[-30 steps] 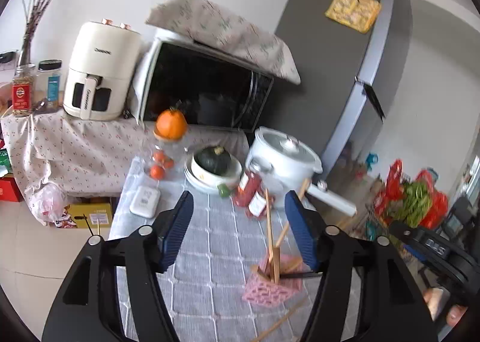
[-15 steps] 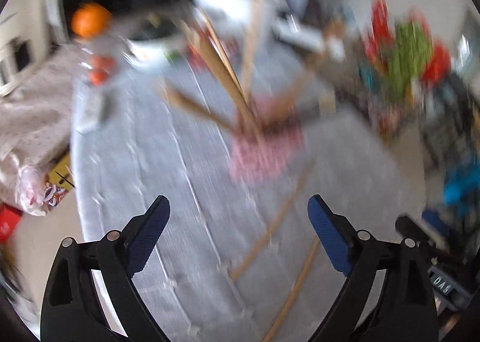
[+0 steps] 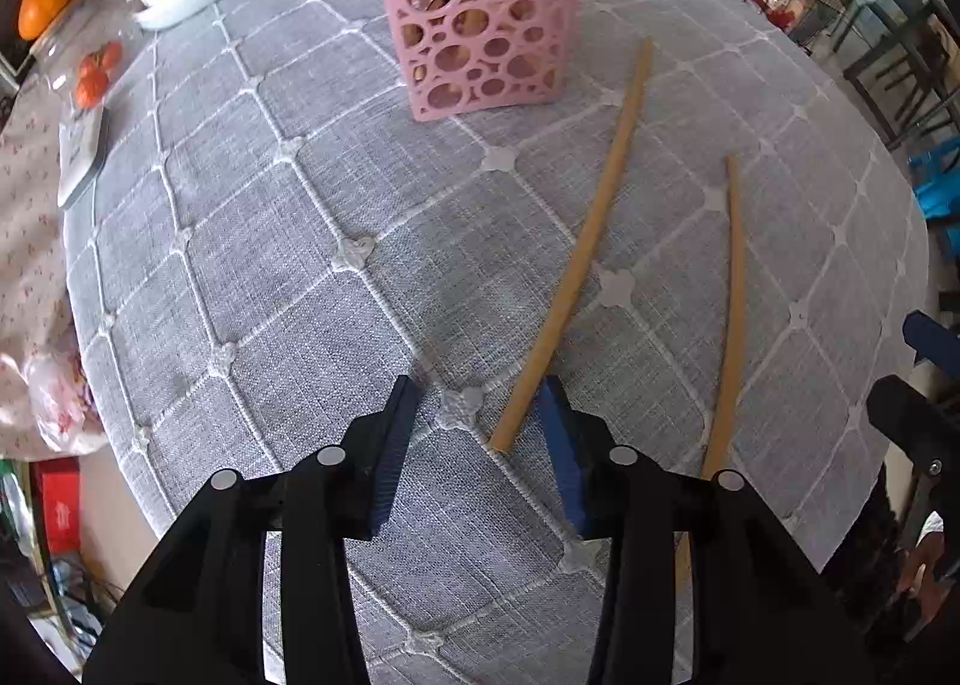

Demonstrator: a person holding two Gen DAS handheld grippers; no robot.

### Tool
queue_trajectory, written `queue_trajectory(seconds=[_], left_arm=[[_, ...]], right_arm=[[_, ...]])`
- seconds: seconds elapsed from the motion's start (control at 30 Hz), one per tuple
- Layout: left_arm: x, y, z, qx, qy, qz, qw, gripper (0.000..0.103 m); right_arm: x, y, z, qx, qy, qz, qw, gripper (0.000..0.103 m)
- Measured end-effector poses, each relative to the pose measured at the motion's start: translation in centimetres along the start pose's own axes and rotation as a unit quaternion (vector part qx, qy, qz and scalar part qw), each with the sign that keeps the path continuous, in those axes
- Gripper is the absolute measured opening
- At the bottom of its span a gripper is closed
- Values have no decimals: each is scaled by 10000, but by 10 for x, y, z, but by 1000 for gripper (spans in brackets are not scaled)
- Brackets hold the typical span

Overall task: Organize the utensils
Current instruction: 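Grasp a wooden chopstick with the left gripper while the right gripper grasps another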

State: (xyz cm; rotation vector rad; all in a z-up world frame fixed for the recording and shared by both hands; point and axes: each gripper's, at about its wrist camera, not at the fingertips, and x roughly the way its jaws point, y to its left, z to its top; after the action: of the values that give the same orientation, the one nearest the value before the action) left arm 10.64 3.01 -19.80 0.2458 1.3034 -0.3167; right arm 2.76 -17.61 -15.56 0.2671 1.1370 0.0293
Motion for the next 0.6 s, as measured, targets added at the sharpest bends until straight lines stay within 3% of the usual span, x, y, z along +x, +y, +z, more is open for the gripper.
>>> queue_trajectory(seconds=[0.13, 0.27, 0.47, 0.6], left_arm=[[-3, -8, -8, 284, -88, 225, 9993, 13], [-22, -19, -18, 665, -297, -61, 9973, 7], [-98, -33, -27, 969, -1414, -227, 9849, 6], [-154, -30, -33, 838, -2286, -313, 9694, 6]], right_arm=[[8, 4, 0, -14, 38, -130, 9999, 87], [20, -4, 16, 266, 115, -173, 9994, 87], [40, -17, 46, 805, 196, -160, 9964, 87], [58, -18, 62, 1072, 398, -57, 9934, 81]])
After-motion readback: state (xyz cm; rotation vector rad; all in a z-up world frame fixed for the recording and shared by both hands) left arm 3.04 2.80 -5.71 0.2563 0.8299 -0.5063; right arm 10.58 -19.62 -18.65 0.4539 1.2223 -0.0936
